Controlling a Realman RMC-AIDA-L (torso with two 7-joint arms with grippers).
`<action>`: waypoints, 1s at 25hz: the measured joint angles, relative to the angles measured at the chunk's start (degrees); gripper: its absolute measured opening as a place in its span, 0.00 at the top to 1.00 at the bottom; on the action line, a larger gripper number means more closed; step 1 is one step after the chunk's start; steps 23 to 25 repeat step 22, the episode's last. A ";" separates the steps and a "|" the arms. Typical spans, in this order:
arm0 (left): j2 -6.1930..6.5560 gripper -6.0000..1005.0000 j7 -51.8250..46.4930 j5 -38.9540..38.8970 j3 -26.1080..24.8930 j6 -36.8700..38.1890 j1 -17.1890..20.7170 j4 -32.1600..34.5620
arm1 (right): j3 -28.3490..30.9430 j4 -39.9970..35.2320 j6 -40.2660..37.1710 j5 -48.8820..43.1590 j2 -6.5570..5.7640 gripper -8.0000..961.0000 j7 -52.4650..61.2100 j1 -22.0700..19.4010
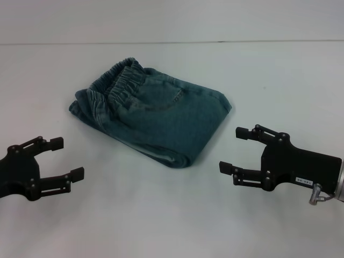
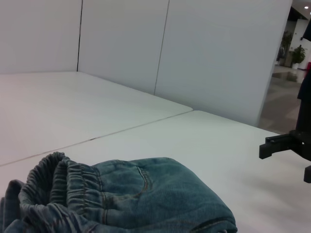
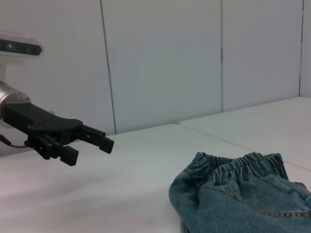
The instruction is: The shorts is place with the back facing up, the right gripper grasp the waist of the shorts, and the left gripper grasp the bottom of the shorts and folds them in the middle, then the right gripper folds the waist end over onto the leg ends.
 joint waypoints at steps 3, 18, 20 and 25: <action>0.00 0.07 0.03 0.17 0.00 0.07 0.00 0.00 | -0.08 0.04 0.03 0.03 0.00 0.03 -0.03 0.03; 0.13 0.07 0.23 0.52 0.22 0.20 0.05 0.38 | 0.82 -0.07 0.47 0.14 -0.09 0.04 -0.32 -0.31; 0.09 0.07 0.23 1.13 0.29 0.20 -0.01 0.48 | 0.90 -0.05 0.47 0.06 -0.09 0.04 -0.36 -0.27; 0.06 0.07 0.22 1.50 0.28 0.20 -0.10 0.51 | 0.93 -0.07 0.47 -0.02 -0.09 0.04 -0.39 -0.23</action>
